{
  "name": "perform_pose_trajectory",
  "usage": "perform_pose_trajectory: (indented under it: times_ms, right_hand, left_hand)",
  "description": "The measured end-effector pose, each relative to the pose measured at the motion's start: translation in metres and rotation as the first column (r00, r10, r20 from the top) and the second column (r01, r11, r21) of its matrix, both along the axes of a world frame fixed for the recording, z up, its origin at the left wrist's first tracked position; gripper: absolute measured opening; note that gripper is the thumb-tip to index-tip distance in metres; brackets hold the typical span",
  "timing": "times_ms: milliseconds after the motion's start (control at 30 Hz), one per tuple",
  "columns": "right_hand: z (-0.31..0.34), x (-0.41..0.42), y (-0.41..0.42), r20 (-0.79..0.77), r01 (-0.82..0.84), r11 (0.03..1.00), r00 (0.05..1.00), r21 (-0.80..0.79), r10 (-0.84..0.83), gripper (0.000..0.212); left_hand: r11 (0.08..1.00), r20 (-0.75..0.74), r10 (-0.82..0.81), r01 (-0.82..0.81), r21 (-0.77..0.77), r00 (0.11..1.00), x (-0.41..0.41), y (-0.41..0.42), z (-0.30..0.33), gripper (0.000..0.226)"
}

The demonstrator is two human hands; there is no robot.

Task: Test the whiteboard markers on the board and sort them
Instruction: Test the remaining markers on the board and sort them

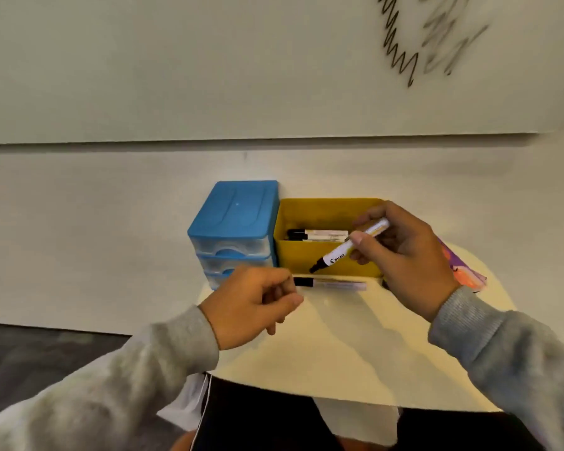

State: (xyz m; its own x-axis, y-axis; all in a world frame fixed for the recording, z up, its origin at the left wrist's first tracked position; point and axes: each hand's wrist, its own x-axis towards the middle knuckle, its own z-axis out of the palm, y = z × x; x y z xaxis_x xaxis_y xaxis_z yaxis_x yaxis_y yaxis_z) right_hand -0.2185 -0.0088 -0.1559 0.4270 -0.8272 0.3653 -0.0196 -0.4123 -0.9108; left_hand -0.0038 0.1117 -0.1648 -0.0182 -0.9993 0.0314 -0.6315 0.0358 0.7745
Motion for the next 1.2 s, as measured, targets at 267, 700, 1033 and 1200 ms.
perform_pose_trajectory:
  times_ms: [267,700,1033,1200]
  right_hand:
    - [-0.014,0.016,0.028,0.330,-0.097,0.822,0.937,0.561,-0.114,0.008]
    - [-0.020,0.029,0.059,0.126,-0.190,0.781,0.982,0.595,0.143,0.017]
    - [-0.026,0.029,0.056,-0.004,-0.197,0.846,0.974,0.496,0.228,0.011]
    - [-0.034,0.024,0.046,-0.177,-0.235,0.878,0.926,0.417,0.332,0.009]
  left_hand:
    - [0.948,-0.555,0.213,-0.032,0.317,0.805,-0.032,-0.002,-0.004,0.026]
    - [0.939,-0.638,0.309,-0.333,0.087,0.705,-0.030,-0.002,-0.010,0.021]
    - [0.946,-0.631,0.260,-0.324,0.015,0.731,-0.022,-0.002,-0.005,0.020]
    - [0.979,-0.437,0.130,-0.186,-0.089,0.890,0.002,-0.004,-0.001,0.020]
